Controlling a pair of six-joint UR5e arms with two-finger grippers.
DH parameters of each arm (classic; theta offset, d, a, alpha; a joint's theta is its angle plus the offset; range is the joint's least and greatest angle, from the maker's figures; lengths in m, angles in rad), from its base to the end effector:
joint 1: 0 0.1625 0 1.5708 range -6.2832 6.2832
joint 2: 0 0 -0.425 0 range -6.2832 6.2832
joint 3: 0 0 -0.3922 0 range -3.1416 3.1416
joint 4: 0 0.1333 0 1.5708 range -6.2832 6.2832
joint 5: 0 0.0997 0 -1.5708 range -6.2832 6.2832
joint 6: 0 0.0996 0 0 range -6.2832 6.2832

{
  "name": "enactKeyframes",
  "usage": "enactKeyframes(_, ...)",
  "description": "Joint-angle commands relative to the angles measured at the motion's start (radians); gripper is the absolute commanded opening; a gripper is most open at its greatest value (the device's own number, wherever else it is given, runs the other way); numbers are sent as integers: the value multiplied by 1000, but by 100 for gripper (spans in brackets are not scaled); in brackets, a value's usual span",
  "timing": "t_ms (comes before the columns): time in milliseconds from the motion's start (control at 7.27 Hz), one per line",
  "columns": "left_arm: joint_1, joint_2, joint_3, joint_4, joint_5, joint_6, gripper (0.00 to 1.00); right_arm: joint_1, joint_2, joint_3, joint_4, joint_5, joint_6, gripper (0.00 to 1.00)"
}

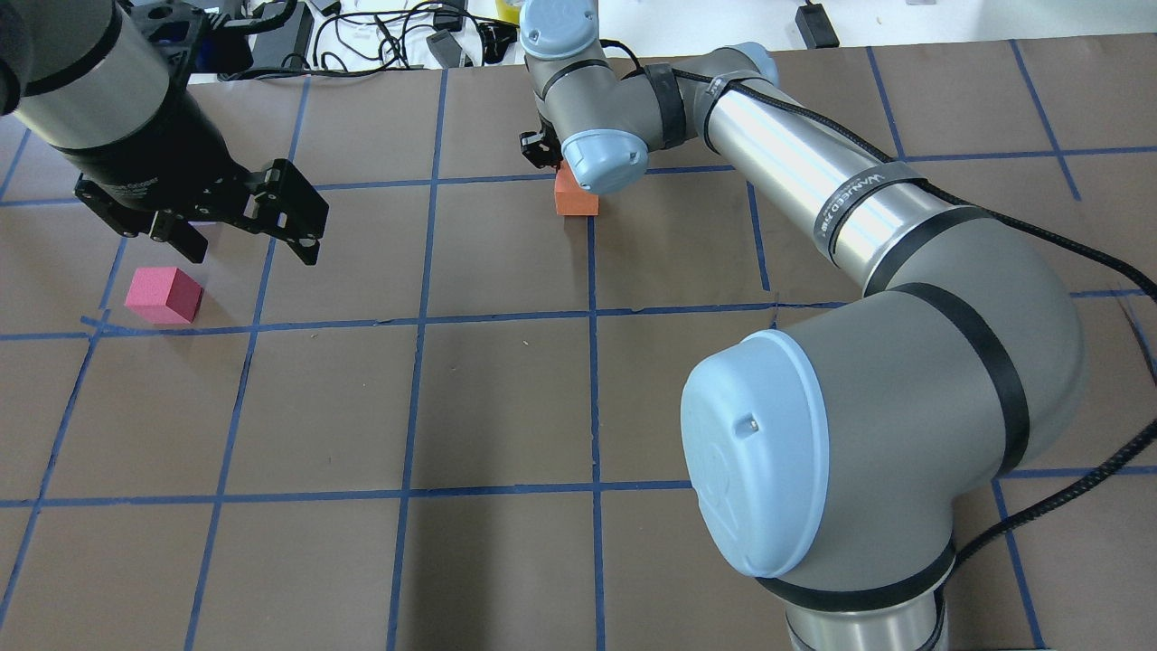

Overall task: Arrange blocks in a line
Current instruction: 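Carry the orange cube toward the left arm and lower it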

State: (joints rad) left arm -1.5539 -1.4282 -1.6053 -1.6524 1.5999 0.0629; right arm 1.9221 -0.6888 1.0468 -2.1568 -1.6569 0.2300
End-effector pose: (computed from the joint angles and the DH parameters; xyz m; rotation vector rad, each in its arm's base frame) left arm -0.1231 -0.4340 0.5286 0.0710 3.1104 -0.0394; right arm 0.3976 -0.7223 0.2211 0.1727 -3.0970 0.3785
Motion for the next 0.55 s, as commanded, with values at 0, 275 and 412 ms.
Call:
enactKeyframes(0, 0, 0, -1, 2, 0, 0, 100, 1, 12, -4, 0, 0, 5, 0)
enactKeyframes(275, 3, -1, -1, 2, 14, 116, 100, 1, 14, -4, -1, 2, 5, 0)
enactKeyframes(412, 3, 0, -1, 6, 14, 107, 100, 1, 14, -4, -3, 2, 5, 0)
